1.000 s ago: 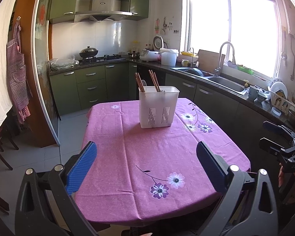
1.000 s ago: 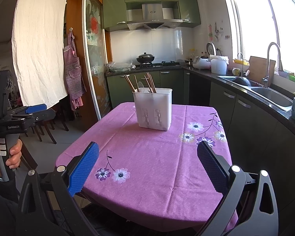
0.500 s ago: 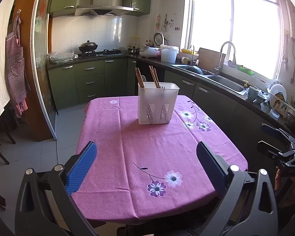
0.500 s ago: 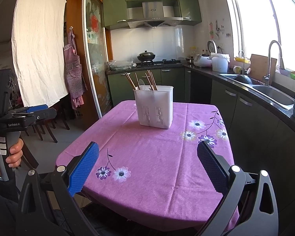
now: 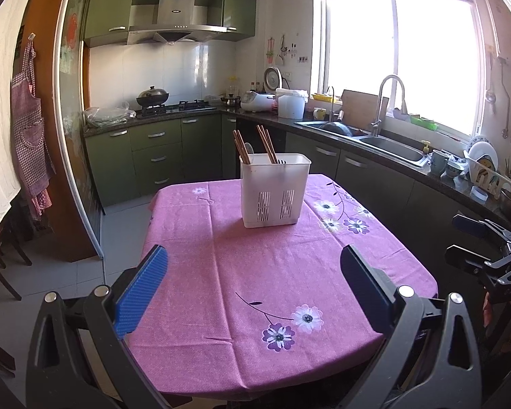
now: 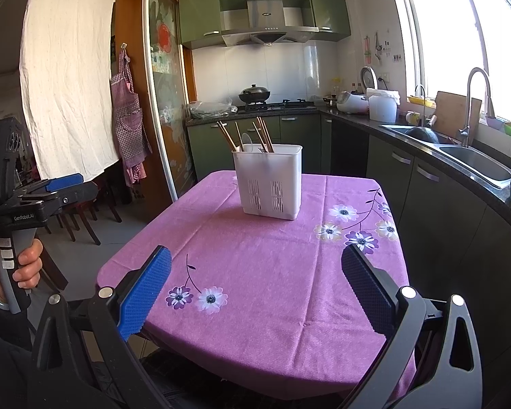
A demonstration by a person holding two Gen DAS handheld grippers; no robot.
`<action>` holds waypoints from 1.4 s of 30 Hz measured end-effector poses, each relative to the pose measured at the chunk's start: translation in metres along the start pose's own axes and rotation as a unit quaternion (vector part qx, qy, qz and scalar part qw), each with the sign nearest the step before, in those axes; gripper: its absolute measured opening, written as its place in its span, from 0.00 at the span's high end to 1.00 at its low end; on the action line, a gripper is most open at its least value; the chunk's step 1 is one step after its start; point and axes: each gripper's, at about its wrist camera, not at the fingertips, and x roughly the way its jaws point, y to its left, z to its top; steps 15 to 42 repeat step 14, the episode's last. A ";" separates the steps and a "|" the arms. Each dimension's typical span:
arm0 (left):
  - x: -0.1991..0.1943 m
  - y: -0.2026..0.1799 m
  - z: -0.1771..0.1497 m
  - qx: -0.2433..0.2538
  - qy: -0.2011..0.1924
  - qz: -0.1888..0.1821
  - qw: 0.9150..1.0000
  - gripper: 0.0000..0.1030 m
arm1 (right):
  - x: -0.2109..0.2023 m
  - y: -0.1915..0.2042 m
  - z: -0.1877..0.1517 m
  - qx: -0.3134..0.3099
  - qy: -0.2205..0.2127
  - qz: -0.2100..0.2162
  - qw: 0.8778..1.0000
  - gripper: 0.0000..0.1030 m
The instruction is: Organize utensils
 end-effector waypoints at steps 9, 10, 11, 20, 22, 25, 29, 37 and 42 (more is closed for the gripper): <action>0.005 -0.001 -0.002 0.001 0.016 -0.007 1.000 0.06 | 0.002 0.001 -0.002 0.000 0.002 0.000 1.000 0.04; 0.005 -0.001 -0.003 0.002 0.016 -0.008 1.000 0.06 | 0.003 0.001 -0.002 0.000 0.003 0.000 1.000 0.04; 0.005 -0.001 -0.003 0.002 0.016 -0.009 1.000 0.06 | 0.003 0.001 -0.003 0.000 0.003 0.000 1.000 0.04; 0.006 -0.001 -0.004 0.003 0.018 -0.010 1.000 0.06 | 0.003 0.001 -0.002 0.000 0.003 0.000 1.000 0.04; 0.006 -0.001 -0.004 0.003 0.018 -0.010 1.000 0.06 | 0.003 0.001 -0.002 0.000 0.003 0.000 1.000 0.04; 0.006 -0.001 -0.004 0.003 0.018 -0.010 1.000 0.06 | 0.003 0.001 -0.002 0.000 0.003 0.000 1.000 0.04; 0.006 -0.001 -0.004 0.003 0.018 -0.010 1.000 0.06 | 0.003 0.001 -0.002 0.000 0.003 0.000 1.000 0.04; 0.006 -0.001 -0.004 0.003 0.018 -0.010 1.000 0.06 | 0.003 0.001 -0.002 0.000 0.003 0.000 1.000 0.04; 0.006 -0.001 -0.004 0.003 0.018 -0.010 1.000 0.06 | 0.003 0.001 -0.002 0.000 0.003 0.000 1.000 0.04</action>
